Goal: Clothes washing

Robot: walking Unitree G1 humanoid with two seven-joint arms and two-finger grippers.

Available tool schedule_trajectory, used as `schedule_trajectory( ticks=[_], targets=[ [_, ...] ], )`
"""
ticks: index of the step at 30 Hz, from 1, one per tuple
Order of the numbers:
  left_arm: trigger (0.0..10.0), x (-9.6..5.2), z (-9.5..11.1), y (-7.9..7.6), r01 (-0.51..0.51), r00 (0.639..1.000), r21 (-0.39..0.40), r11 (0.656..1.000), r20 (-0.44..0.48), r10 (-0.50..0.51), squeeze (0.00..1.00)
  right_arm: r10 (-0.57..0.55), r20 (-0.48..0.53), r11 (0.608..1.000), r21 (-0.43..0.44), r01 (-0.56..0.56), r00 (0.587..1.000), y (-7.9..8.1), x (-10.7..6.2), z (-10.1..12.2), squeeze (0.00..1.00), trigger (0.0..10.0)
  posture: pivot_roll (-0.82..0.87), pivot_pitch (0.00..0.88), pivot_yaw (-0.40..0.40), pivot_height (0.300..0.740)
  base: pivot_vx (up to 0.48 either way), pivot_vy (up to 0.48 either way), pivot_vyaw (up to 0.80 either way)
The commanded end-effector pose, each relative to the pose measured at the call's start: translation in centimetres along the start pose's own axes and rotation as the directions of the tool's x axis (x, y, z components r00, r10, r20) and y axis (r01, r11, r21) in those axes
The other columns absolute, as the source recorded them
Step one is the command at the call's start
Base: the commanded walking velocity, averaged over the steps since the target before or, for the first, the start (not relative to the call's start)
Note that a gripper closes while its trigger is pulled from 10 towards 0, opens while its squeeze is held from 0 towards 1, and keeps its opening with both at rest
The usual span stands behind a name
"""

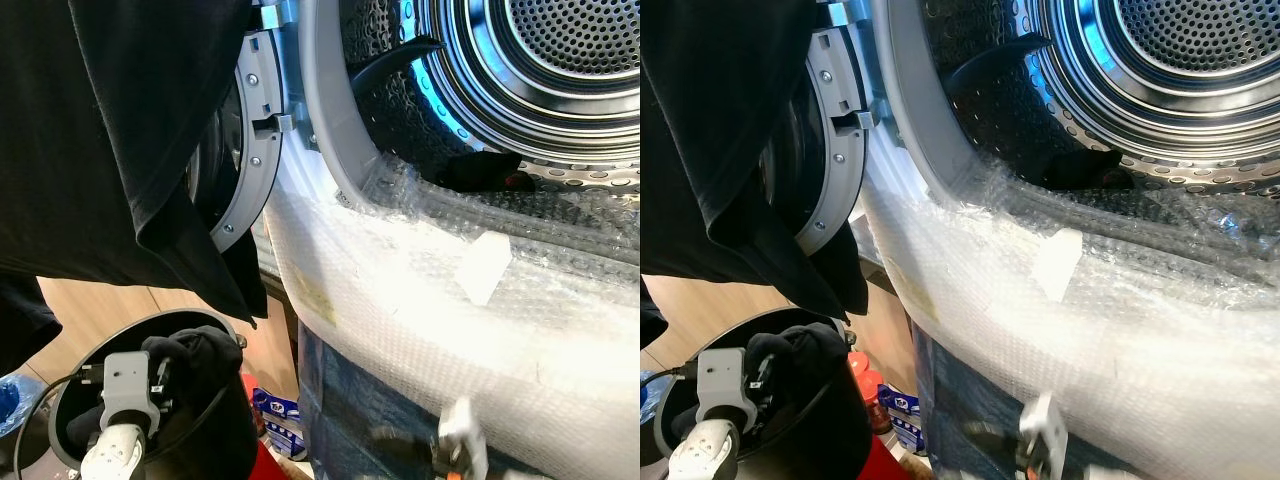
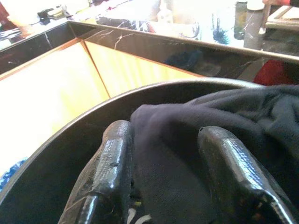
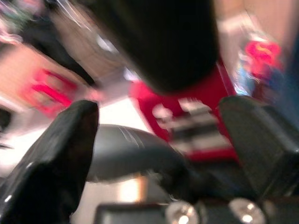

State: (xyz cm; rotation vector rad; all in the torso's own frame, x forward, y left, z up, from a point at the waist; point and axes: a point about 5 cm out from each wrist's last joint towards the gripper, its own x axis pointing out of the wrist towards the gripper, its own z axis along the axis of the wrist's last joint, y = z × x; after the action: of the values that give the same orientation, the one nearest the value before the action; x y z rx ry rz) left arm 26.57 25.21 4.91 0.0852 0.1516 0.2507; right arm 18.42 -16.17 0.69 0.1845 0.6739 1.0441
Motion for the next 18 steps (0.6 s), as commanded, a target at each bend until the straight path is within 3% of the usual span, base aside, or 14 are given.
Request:
schedule_trajectory(
  ticks=[1,3,8,14,15,16,17,18],
  targets=[
    [10.0,0.6,1.0,0.5,-0.027,0.999,-0.017,0.999,0.031,0.027,0.0,-0.116,-0.061,0.992,-0.053,0.113,0.991,-1.3,0.4,-0.8,0.0,10.0,-0.07,0.0,0.15,0.74,0.0,0.0,0.0],
    [10.0,1.1,2.3,-0.1,0.004,0.997,-0.025,1.0,0.074,-0.002,0.0,-0.253,-0.087,0.967,-0.012,0.253,0.964,-2.8,0.8,-1.5,0.0,10.0,-0.07,0.0,0.157,0.74,0.0,0.0,0.0],
    [10.0,1.4,3.4,-0.5,0.02,0.993,-0.049,0.999,0.113,-0.014,0.0,-0.301,-0.094,0.952,0.037,0.305,0.949,-3.4,1.4,-2.7,0.0,10.0,-0.08,0.0,0.165,0.74,0.0,0.0,0.0],
    [10.0,1.1,3.8,0.6,-0.028,0.992,-0.091,0.995,0.123,0.039,0.0,-0.429,-0.25,0.892,0.037,0.451,0.868,-3.6,2.8,-6.1,0.0,10.0,-0.03,0.0,0.163,0.74,0.0,0.0,0.0],
    [10.0,0.9,3.0,1.1,-0.054,0.995,-0.094,0.994,0.079,0.062,0.0,-0.487,-0.305,0.858,0.007,0.513,0.818,-3.8,2.8,-6.8,0.2,10.0,-0.04,0.0,0.168,0.74,0.0,0.0,0.0],
    [10.0,0.9,3.0,1.1,-0.054,0.995,-0.094,0.994,0.079,0.062,0.0,-0.487,-0.305,0.858,0.007,0.513,0.818,-3.8,2.8,-6.8,0.2,10.0,-0.04,0.0,0.168,0.74,0.0,0.0,0.0],
    [10.0,0.8,2.6,1.3,-0.057,0.996,-0.092,0.994,0.058,0.062,0.0,-0.509,-0.329,0.842,0.002,0.539,0.795,-3.8,2.8,-7.1,0.98,10.0,-0.05,0.0,0.172,0.74,0.0,0.0,0.0],
    [10.0,0.7,2.2,1.5,-0.061,0.997,-0.098,0.993,0.037,0.065,0.0,-0.519,-0.346,0.832,0.003,0.554,0.781,-3.8,2.9,-7.4,1.0,10.0,-0.06,0.0,0.177,0.74,0.0,0.0,0.0]
  ],
)
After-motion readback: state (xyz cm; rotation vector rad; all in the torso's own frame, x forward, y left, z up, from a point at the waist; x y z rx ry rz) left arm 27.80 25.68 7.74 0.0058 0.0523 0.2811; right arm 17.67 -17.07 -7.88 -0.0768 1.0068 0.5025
